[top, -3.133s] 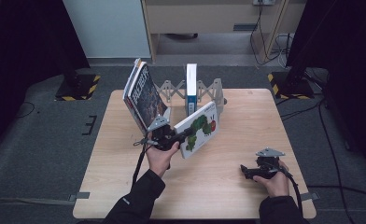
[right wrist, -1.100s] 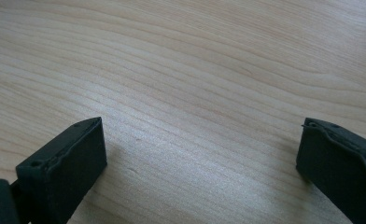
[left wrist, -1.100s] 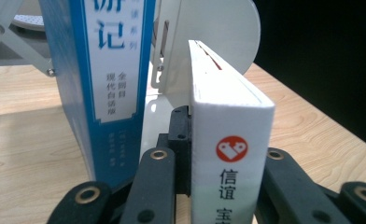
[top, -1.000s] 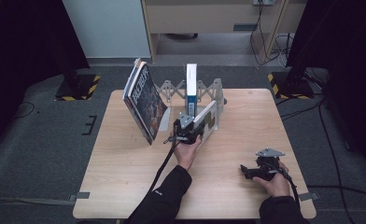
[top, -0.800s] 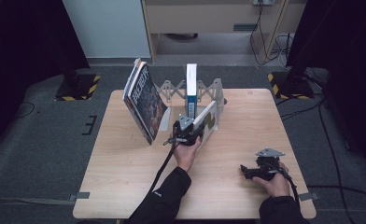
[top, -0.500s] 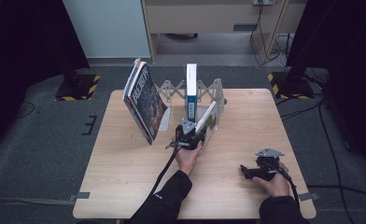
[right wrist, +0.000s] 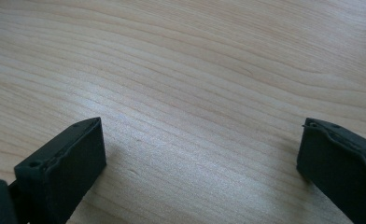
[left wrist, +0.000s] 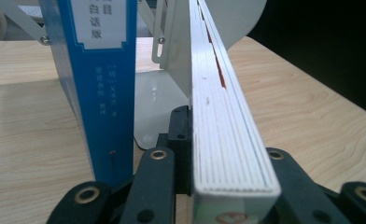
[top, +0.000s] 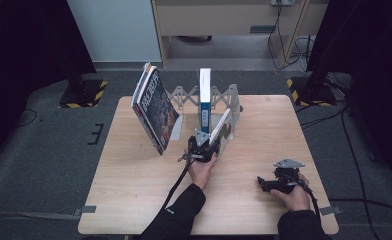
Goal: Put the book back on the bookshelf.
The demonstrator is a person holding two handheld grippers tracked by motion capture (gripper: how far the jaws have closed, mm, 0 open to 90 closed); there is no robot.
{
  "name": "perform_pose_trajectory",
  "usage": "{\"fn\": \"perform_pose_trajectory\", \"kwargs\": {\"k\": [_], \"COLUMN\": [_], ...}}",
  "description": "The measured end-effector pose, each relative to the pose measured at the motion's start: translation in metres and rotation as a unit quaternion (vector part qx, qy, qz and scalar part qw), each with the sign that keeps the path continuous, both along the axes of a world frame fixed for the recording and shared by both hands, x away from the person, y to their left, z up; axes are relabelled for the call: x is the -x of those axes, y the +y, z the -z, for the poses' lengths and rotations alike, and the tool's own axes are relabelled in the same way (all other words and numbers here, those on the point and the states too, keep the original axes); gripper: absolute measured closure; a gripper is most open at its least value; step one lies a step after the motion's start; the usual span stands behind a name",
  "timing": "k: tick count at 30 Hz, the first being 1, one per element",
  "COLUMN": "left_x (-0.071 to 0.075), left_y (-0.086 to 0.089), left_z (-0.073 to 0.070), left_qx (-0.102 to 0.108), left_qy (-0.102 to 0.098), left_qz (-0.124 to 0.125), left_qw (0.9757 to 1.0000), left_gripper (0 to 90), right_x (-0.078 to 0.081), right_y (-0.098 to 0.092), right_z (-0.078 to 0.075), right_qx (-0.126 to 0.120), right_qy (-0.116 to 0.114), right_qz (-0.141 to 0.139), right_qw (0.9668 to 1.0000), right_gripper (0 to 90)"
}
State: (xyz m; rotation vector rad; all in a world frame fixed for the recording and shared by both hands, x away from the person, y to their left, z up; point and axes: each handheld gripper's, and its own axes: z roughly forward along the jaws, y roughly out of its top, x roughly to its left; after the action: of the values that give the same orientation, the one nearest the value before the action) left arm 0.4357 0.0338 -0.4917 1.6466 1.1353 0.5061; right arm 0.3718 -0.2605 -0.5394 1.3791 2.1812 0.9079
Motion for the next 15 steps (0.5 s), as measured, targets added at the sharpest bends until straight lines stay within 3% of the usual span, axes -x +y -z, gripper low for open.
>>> {"fn": "perform_pose_trajectory", "kwargs": {"k": [6,15], "left_x": [-0.008,-0.012], "left_y": [-0.002,-0.01], "left_z": [-0.006,-0.001], "left_qx": [0.008,-0.01], "left_qy": [0.0,-0.006], "left_qz": [-0.006,-0.006], "left_qw": [0.9999,0.9999], "left_gripper": [74.8,74.1], "right_x": [0.0,0.0], "right_y": [0.0,0.0], "right_z": [0.0,0.0], "right_qx": [0.0,0.0], "right_qy": [0.0,0.001], "right_qz": [0.0,-0.002], "right_qw": [1.0,1.0], "right_gripper": [1.3,1.3]}}
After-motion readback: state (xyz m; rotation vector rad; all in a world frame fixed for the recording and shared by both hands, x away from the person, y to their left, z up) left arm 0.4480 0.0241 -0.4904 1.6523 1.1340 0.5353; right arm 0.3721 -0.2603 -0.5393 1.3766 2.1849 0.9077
